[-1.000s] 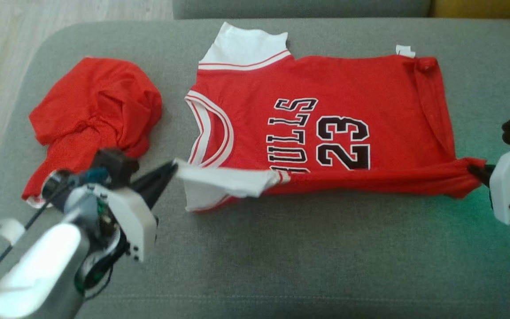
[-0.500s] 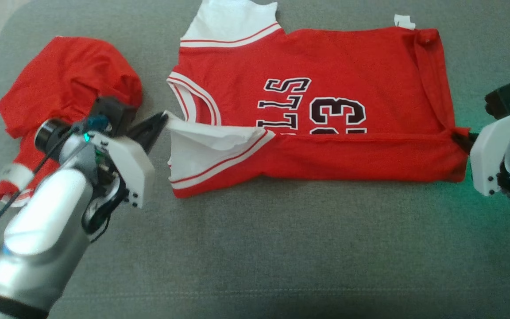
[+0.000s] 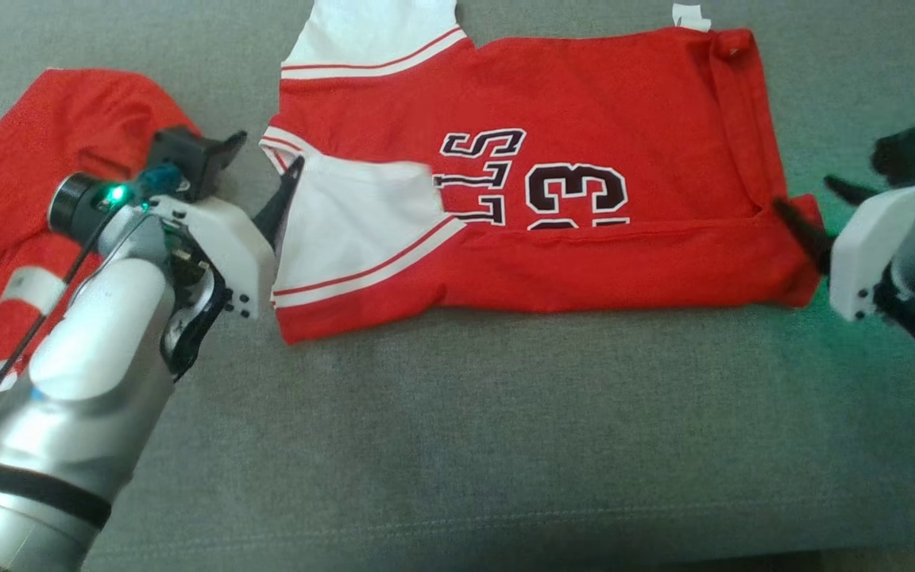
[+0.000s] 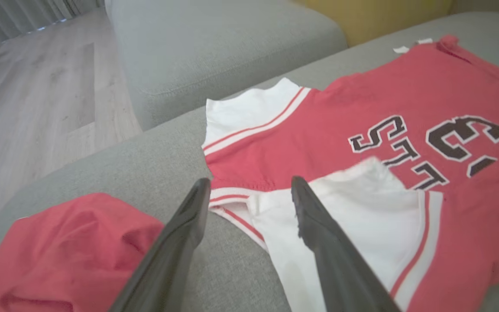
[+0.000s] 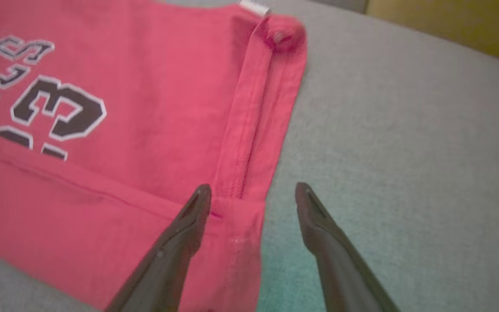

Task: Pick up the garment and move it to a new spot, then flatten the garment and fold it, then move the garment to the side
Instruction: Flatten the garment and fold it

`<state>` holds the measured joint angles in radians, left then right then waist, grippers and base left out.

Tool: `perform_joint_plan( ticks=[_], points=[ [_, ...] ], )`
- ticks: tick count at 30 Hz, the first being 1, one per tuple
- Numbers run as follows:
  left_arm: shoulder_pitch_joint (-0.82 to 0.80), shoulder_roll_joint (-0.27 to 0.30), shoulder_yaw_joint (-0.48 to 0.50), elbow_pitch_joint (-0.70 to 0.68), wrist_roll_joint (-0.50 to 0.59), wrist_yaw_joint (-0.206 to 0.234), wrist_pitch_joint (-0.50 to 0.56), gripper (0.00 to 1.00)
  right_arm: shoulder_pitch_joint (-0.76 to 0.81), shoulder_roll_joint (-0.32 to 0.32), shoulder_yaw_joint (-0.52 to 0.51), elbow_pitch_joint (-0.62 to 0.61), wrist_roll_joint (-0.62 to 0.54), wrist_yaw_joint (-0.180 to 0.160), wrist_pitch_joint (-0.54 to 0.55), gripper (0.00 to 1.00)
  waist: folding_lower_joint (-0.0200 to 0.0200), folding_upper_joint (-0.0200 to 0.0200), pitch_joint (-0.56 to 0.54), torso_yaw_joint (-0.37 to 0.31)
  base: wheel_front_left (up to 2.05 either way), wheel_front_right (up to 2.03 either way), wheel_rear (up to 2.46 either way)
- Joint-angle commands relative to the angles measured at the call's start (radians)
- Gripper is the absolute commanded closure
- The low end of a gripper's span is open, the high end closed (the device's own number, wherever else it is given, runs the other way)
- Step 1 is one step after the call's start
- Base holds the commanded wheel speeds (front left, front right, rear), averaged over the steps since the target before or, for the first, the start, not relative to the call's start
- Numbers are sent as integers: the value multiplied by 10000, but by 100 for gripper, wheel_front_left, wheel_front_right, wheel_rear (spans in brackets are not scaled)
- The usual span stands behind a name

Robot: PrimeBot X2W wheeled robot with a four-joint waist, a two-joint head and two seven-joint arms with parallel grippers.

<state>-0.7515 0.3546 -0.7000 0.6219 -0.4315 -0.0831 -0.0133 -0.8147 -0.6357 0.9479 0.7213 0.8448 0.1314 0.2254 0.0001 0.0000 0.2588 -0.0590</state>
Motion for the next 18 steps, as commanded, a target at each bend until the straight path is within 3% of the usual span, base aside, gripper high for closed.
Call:
perform_joint_plan(
  ticks=[1,7,12,18],
  points=[
    [-605,224,563,-80,-67,226,-402,0,-101,-119,-302,5,136,-7,-563,0,-1,0,-97,-28,0,0,0],
    [-357,-228,1411,83,-725,886,-1712,0,97,224,-1168,34,560,-7,-2512,0,-1,0,-522,-5,0,0,0],
    [208,-672,2324,-564,-1323,1421,-2376,0,470,522,-2182,-98,539,-7,-4332,0,-1,0,-909,92,0,0,0],
    [1722,-1354,3598,-2617,-1303,2005,-2478,0,1489,1157,-4344,-1048,-379,-7,-4860,0,-1,0,-1382,129,0,0,0]
  ],
)
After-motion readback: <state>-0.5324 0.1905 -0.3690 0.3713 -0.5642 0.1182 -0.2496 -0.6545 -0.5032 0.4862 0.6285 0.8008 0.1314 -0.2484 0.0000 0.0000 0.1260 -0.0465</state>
